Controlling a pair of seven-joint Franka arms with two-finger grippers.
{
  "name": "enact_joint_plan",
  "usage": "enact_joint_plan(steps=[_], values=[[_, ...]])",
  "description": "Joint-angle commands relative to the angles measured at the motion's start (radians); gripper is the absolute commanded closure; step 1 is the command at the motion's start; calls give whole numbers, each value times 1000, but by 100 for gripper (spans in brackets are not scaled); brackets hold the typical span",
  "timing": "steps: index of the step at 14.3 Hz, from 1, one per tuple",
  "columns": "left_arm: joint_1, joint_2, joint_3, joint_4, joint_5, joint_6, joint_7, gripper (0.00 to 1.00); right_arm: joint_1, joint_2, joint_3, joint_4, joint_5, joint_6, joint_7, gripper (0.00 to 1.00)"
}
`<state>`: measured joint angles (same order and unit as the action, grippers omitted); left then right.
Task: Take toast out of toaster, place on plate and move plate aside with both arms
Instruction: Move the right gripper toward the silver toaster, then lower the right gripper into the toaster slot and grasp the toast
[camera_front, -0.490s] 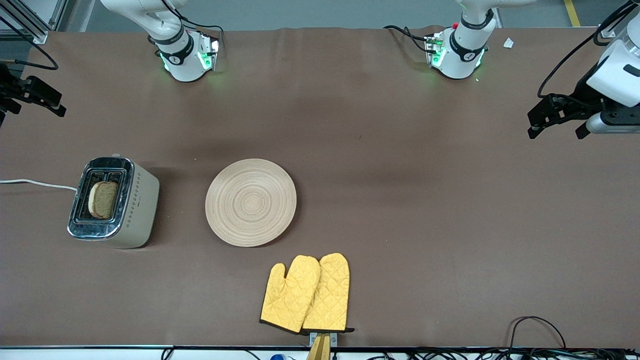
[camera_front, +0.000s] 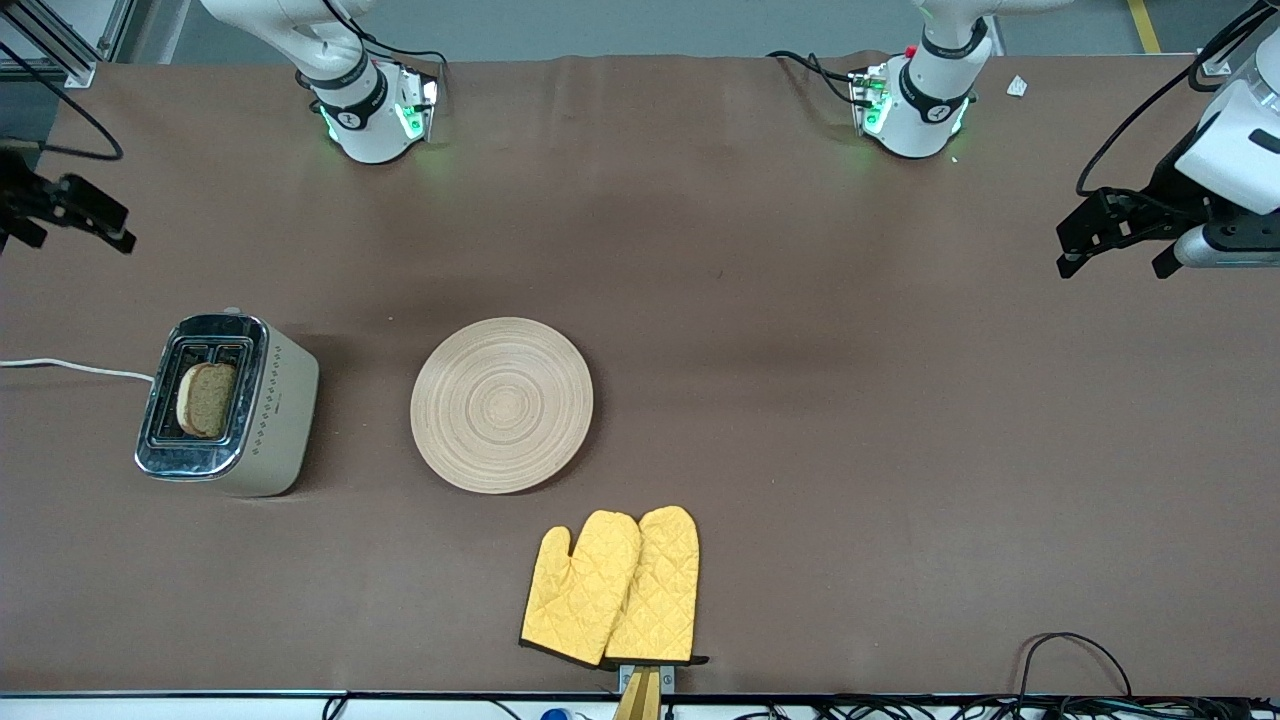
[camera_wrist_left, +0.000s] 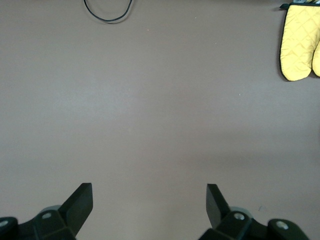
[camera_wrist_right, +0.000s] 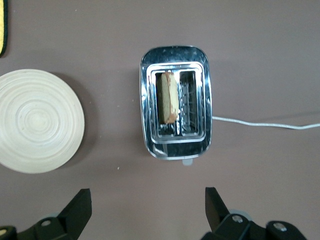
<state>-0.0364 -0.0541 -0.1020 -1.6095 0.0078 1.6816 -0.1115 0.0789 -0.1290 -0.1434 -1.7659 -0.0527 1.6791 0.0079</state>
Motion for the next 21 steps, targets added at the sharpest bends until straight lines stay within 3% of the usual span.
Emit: enact_joint_plan(steps=[1,5,8,13,14,17,19,21], values=[[0,13,-1,26,6,-20,3,0,-11,81,1,-55,19,121,-17,0],[3,13,-1,25,6,-20,4,0,-17,202,-2,-61,17,263,-22,0],[3,13,-1,25,6,-20,3,0,-83,249,1,-159,19,456,-110,0],[3,13,-1,25,6,-20,6,0,-82,325,1,-173,19,485,-184,6],[3,13,-1,25,6,-20,7,0,-80,333,1,-171,19,491,-196,15],[4,14,-1,23,4,-20,9,0,-80,354,1,-165,20,492,-190,75],[4,13,-1,23,4,-22,10,0,-80,371,1,-164,24,505,-187,97],[6,14,-1,23,4,-22,15,0,-76,370,2,-155,24,501,-183,100]])
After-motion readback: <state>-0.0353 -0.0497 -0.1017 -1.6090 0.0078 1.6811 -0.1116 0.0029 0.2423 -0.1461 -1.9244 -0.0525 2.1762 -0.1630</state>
